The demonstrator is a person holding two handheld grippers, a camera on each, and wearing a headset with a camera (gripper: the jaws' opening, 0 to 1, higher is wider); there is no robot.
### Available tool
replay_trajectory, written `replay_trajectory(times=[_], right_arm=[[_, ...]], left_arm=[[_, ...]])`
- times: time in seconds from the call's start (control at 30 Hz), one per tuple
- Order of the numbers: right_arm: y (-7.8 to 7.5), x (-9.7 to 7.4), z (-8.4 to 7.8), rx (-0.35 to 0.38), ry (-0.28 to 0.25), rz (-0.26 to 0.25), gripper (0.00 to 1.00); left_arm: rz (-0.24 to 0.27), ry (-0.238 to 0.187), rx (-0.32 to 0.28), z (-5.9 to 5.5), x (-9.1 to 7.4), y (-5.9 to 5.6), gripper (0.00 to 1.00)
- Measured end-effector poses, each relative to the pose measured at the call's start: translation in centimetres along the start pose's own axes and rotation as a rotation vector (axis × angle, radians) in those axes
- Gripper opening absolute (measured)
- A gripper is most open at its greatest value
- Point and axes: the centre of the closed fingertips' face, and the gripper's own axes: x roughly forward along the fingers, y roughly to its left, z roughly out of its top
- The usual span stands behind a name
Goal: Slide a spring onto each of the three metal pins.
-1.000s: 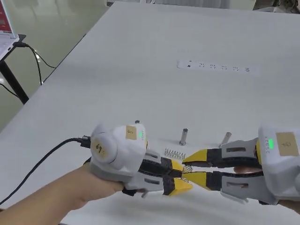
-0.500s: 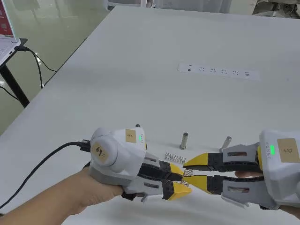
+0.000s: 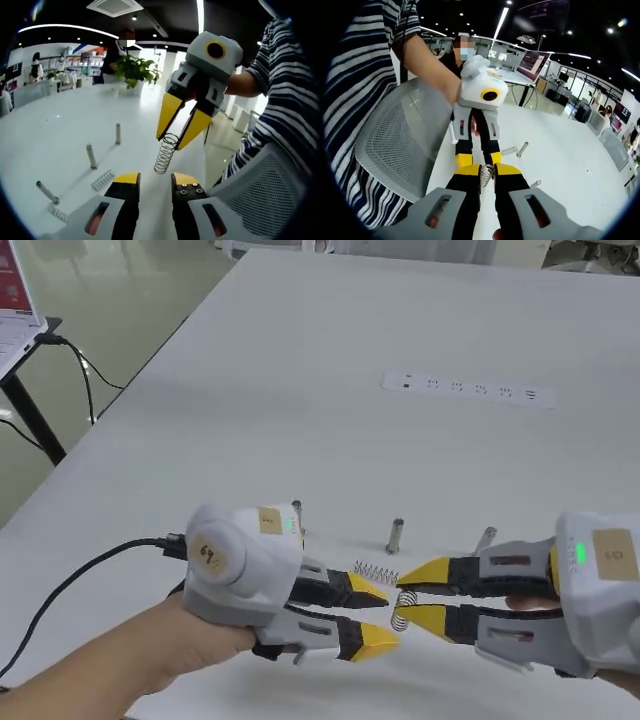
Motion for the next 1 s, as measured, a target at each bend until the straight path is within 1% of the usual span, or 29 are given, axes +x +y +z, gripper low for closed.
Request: replay_trajectory(times=[0.07, 0.13, 0.23, 0.3, 0.33, 0.37, 0.4, 0.47, 0.5, 0.6, 0.77, 0.83, 0.93, 1.0], right_arm=[[-0.1, 0.0, 0.0, 0.001, 0.002, -0.004, 0.07], [-0.2, 0.0, -0.1, -0.001, 0.003, -0.008, 0.07], [-0.5, 0.0, -0.1, 0.0, 0.001, -0.019, 0.07], [-0.6, 0.0, -0.1, -0.003, 0.004, -0.023, 0.07], [-0.7, 0.0, -0.1, -0.003, 0.003, -0.025, 0.07], [-0.8, 0.0, -0.1, -0.002, 0.002, -0.028, 0.07], [-1.0, -0.1, -0.1, -0.004, 0.002, -0.034, 0.07], [-1.2, -0.1, -0.1, 0.001, 0.002, -0.042, 0.07], [-1.3, -0.1, -0.2, -0.002, 0.006, -0.047, 0.07], [-1.6, -0.2, -0.5, 0.002, 0.009, -0.056, 0.07], [-2.0, -0.3, -0.5, 0.003, 0.01, -0.074, 0.07], [-2.2, -0.4, -0.5, 0.004, 0.01, -0.081, 0.07], [-2.4, -0.4, -0.7, 0.004, 0.015, -0.09, 0.07], [-2.6, -0.6, -0.8, 0.009, 0.015, -0.1, 0.07]], left_arm=[[0.0, -0.005, 0.0, -0.1, -0.2, 0.0, 0.22], [0.009, -0.005, 0.007, -0.1, -0.4, 0.1, 0.22], [0.027, -0.005, 0.0, -0.2, -0.7, 0.5, 0.25], [0.029, -0.002, -0.016, -0.5, -0.9, 0.6, 0.28], [0.032, 0.0, -0.013, -0.6, -1.1, 0.6, 0.3], [0.039, 0.005, -0.002, -0.8, -1.3, 0.7, 0.31], [0.048, 0.011, -0.007, -1.1, -1.6, 1.0, 0.31], [0.068, 0.007, -0.016, -1.2, -2.0, 1.4, 0.32], [0.087, 0.005, -0.019, -1.3, -2.2, 1.7, 0.34], [0.109, 0.01, -0.017, -1.6, -2.7, 2.1, 0.41], [0.149, 0.004, -0.031, -1.8, -3.7, 3.0, 0.45], [0.165, 0.001, -0.04, -1.9, -4.1, 3.3, 0.49], [0.187, 0.012, -0.041, -2.4, -4.8, 3.8, 0.54], [0.207, 0.012, -0.054, -2.6, -5.4, 4.3, 0.57]])
